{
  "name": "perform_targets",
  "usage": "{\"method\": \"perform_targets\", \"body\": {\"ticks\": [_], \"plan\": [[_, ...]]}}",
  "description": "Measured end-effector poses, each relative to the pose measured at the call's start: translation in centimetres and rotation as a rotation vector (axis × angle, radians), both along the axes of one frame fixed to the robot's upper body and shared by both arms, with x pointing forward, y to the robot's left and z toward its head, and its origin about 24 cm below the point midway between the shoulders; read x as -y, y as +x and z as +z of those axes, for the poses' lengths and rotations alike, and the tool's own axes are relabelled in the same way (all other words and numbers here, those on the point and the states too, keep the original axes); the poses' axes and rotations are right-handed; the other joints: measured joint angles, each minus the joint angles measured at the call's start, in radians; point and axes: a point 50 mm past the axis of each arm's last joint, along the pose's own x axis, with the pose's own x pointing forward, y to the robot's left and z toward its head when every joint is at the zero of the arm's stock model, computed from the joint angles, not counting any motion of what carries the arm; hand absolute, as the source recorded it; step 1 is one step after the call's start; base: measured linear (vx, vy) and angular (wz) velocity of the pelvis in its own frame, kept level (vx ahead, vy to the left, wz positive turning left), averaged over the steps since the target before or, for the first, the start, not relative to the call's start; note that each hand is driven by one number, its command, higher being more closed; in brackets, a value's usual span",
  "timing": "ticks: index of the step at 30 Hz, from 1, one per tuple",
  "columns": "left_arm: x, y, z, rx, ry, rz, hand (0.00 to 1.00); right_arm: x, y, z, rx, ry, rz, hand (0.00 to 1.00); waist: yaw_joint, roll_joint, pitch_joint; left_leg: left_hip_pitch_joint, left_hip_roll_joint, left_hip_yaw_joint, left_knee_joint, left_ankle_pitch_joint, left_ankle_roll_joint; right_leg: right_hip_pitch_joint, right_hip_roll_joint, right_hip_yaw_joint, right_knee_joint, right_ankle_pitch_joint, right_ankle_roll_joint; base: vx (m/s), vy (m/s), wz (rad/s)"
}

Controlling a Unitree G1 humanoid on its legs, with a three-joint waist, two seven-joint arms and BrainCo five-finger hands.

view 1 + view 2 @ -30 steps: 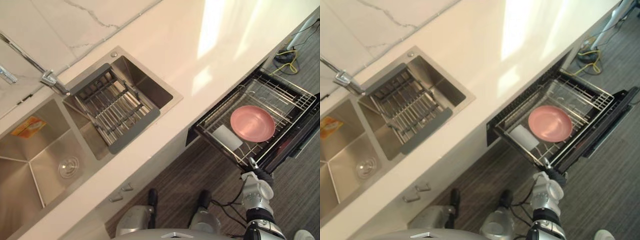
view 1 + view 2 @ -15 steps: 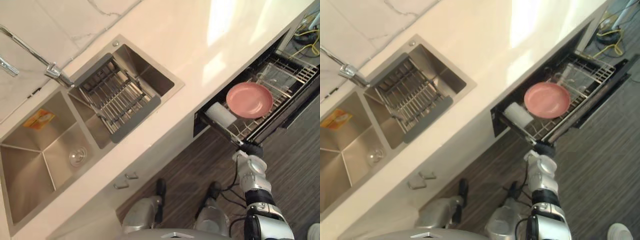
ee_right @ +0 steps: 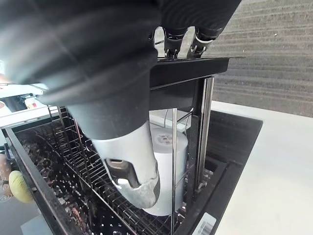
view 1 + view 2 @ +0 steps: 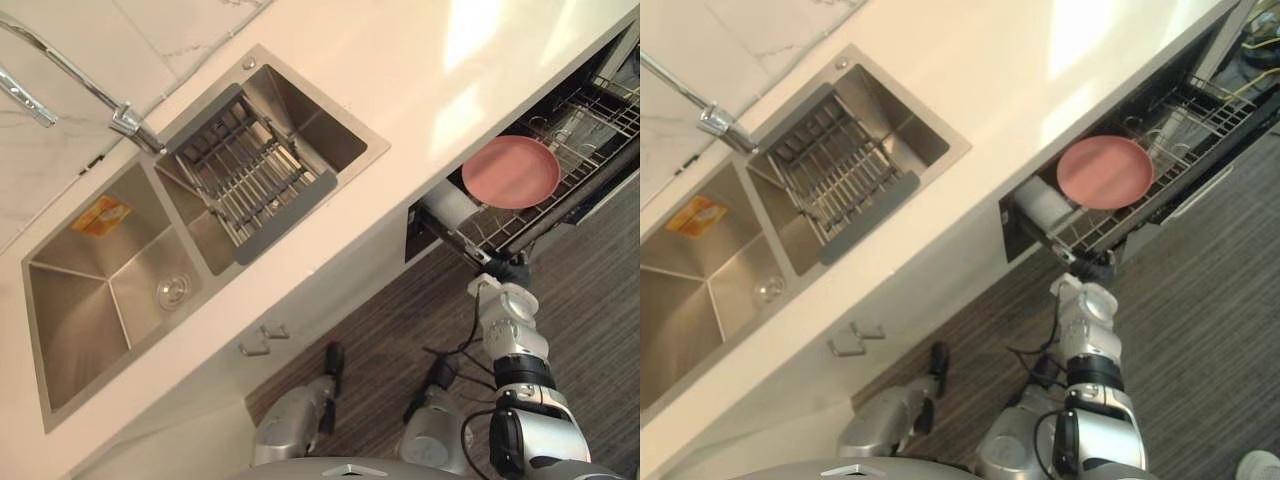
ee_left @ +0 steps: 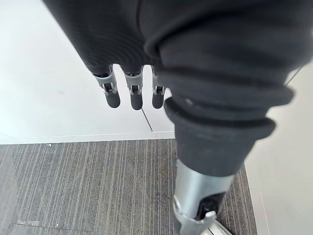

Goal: Walk over to the sink, pick up the cup, carry it to the dishwasher, place the cup inside the dishwasher, then close the dishwasher door

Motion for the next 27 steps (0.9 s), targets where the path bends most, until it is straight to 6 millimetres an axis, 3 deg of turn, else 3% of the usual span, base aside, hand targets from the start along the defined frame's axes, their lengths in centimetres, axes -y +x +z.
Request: {"method": "perform_targets", "body": {"ticks": [7, 16, 23, 27], "plan": [[-0.1, -0.1, 0.0, 0.003, -0.001, -0.034, 0.00, -0.7, 1.4, 1.7, 0.073, 0.044, 0.016, 0.00, 0.023, -0.005, 0.024, -0.012, 0.014, -0.005, -0.021, 0.016, -0.008, -0.040, -0.008, -0.009, 0.067, -0.029, -0.012, -0.07, -0.047, 0.08], [-0.4, 0.5, 0.1, 0.034, 0.002, -0.028, 0.00, -1.9, 2.4, 2.6, 0.104, 0.058, 0.050, 0.00, 0.046, -0.043, 0.053, -0.019, 0.014, -0.027, -0.016, 0.067, -0.007, -0.101, -0.067, -0.028, 0.274, -0.157, -0.015, -0.02, -0.073, 0.12], [-1.1, 1.0, 0.2, 0.056, 0.025, -0.026, 0.00, -4.4, 5.6, 7.8, 0.279, 0.074, 0.163, 0.00, 0.055, -0.062, 0.067, -0.020, 0.017, -0.037, -0.029, 0.093, -0.005, -0.139, -0.096, -0.035, 0.383, -0.225, -0.034, -0.04, -0.107, 0.07], [-1.4, 1.1, 0.2, 0.061, 0.040, -0.042, 0.00, -4.4, 5.4, 10.0, 0.395, 0.032, 0.205, 0.00, 0.057, -0.079, 0.079, -0.025, 0.029, -0.041, -0.030, 0.091, -0.008, -0.143, -0.090, -0.049, 0.391, -0.233, -0.039, -0.07, -0.093, 0.02]]}}
